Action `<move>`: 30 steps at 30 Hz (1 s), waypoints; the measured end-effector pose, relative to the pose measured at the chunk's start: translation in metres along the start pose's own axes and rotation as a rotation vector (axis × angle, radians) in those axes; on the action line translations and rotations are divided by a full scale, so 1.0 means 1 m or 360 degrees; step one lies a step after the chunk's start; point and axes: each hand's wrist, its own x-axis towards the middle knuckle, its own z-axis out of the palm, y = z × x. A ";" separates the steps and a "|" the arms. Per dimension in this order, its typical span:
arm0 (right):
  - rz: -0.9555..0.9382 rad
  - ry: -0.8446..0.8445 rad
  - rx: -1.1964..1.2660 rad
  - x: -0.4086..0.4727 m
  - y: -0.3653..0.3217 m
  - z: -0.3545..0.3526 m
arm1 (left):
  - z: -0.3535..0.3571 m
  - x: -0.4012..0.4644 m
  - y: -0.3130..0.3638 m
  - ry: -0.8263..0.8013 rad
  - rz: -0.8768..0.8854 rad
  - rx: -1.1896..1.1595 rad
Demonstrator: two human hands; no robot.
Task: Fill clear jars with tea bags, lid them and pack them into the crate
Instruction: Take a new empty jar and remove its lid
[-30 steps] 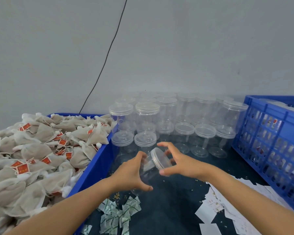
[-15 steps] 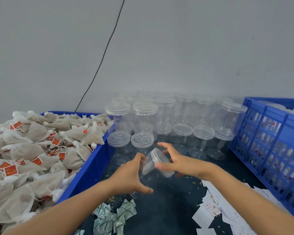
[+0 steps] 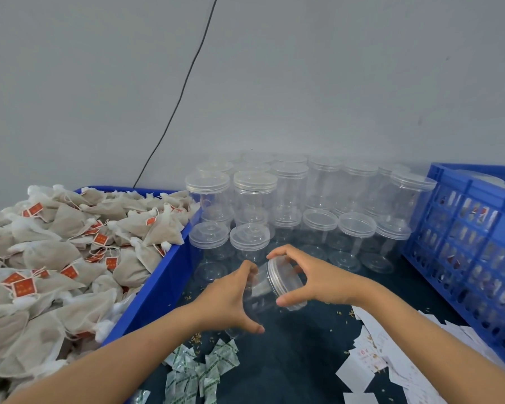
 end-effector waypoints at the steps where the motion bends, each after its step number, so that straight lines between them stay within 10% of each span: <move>1: -0.0072 -0.0013 -0.0069 -0.002 0.001 -0.003 | -0.001 0.001 0.000 -0.0043 -0.0018 -0.0064; 12: -0.0611 0.0354 -0.0930 -0.013 0.007 -0.012 | -0.017 0.005 -0.013 -0.0245 -0.0335 -0.0569; 22: 0.0267 0.0877 0.0039 -0.012 0.086 0.036 | 0.013 0.001 -0.001 -0.0055 -0.0404 -0.1047; 30: 0.0576 0.0740 -0.0150 -0.026 0.109 0.054 | 0.025 -0.001 -0.009 -0.0073 -0.0423 -0.0819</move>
